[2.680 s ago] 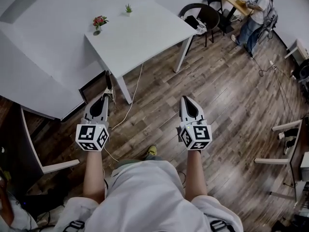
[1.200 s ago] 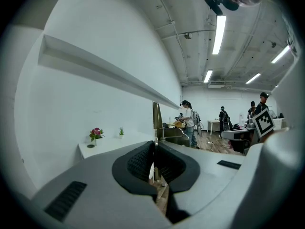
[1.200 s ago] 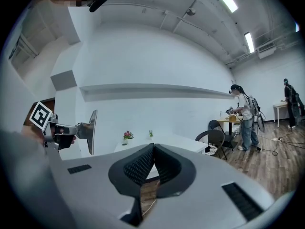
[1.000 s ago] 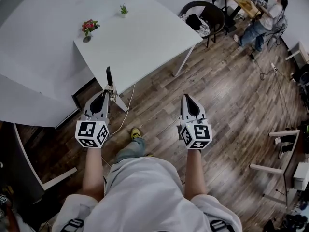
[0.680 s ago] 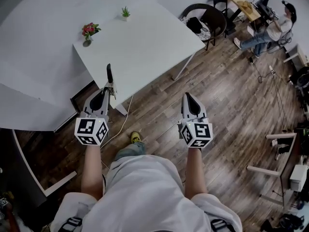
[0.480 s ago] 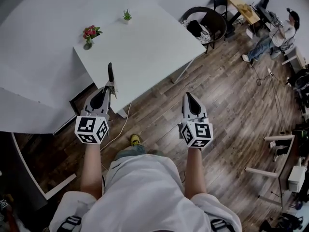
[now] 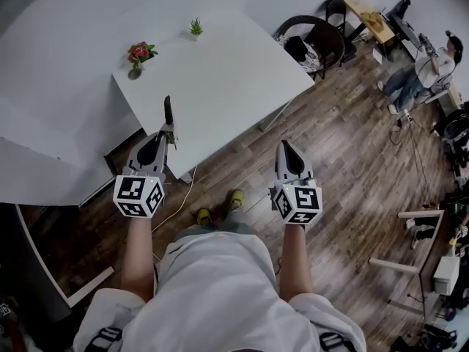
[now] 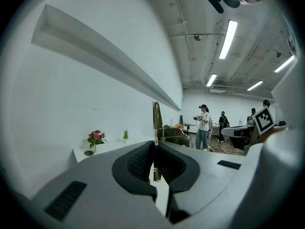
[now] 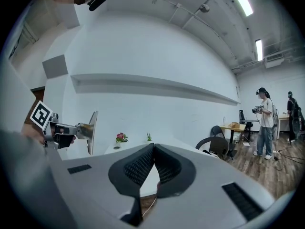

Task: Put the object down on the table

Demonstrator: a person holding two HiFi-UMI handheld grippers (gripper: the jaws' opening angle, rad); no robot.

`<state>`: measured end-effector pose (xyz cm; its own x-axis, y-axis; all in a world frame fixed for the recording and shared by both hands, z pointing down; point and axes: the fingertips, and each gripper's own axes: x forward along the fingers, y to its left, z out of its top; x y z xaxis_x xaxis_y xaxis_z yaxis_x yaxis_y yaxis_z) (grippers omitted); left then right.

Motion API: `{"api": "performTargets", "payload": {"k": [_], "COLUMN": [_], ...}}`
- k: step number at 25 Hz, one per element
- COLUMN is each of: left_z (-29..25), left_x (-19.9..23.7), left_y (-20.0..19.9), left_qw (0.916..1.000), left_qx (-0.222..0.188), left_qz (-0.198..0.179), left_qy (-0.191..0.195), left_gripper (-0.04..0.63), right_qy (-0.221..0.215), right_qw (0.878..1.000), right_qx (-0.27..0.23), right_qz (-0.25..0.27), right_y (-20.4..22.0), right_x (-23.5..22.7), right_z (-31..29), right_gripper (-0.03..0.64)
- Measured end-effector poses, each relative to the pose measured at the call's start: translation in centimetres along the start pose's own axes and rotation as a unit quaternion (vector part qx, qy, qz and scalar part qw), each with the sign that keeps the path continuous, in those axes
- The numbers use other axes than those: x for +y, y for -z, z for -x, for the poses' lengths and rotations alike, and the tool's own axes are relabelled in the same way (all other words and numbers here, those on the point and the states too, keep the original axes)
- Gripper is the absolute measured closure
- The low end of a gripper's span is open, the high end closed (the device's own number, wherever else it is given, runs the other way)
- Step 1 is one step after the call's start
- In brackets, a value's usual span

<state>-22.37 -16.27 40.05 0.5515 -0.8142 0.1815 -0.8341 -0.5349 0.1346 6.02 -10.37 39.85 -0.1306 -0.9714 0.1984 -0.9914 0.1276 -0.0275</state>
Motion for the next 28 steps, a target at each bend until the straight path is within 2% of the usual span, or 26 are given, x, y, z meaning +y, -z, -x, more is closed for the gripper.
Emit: {"api": "performTargets", "payload": {"k": [11, 28], "left_z": [-2.7, -14.8], "left_x": [0.4, 2.2], "left_y": [0.1, 0.8], "left_qw": [0.9998, 0.9973], "left_qx": [0.008, 0.051], "left_qz": [-0.006, -0.020], "left_qy": [-0.016, -0.050], "left_gripper": [0.574, 0.574], "right_qy": [-0.019, -0.064], "right_qw": [1.000, 0.997], "right_qx": [-0.013, -0.003], "right_qz": [-0.009, -0.044], "right_y": [-0.5, -0.7], "right_x": [-1.5, -8.3], "right_z": [-3.5, -16.2], "right_gripper": [0.609, 0.609]}}
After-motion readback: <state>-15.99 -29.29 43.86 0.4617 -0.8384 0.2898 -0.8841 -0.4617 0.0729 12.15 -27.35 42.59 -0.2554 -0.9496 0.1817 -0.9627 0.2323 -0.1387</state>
